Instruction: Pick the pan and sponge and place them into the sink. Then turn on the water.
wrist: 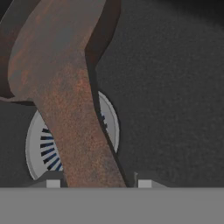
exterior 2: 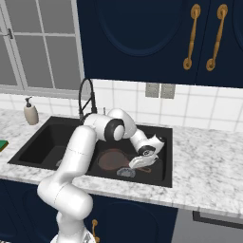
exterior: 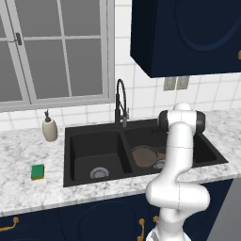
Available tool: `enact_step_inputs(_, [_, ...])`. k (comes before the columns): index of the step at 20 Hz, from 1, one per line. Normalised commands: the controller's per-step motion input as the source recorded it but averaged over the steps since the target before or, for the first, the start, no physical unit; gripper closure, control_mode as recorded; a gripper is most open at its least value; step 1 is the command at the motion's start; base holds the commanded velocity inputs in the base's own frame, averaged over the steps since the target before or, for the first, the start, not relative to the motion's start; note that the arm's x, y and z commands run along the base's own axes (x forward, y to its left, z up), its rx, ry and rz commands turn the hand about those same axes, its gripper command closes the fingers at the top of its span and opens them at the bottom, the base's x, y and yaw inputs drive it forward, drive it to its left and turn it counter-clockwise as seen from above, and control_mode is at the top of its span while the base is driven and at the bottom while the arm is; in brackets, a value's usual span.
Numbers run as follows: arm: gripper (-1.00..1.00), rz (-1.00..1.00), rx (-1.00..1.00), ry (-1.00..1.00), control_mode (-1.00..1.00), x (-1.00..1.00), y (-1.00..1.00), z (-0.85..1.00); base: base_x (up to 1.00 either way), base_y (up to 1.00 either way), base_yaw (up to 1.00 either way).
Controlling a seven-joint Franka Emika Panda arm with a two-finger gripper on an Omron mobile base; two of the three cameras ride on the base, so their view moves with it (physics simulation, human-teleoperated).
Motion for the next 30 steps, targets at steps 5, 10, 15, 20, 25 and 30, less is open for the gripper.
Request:
enact_step_inputs(5, [-1.00,0.00,-0.10,-0.14,-1.00,0.00,0.55,-0.01,0.00,0.00,0.00])
enact_step_inputs(10, [-1.00,0.00,-0.04,-0.24,-1.00,-0.04,0.33,0.10,0.00,0.00,0.00])
enact_step_inputs(15, [-1.00,0.00,-0.01,-0.24,-1.00,-0.03,0.28,0.48,0.00,0.00,0.00])
enact_step_inputs(20, [-1.00,0.00,-0.04,-0.22,-1.00,-0.21,0.12,0.77,0.00,0.00,0.00])
enact_step_inputs(25, [-1.00,0.01,-0.07,-0.22,-1.00,-0.30,0.09,0.99,0.00,0.00,0.00])
enact_step_inputs(30, [-1.00,0.04,-0.14,-0.13,-1.00,-0.34,0.18,0.99,0.00,0.00,0.00])
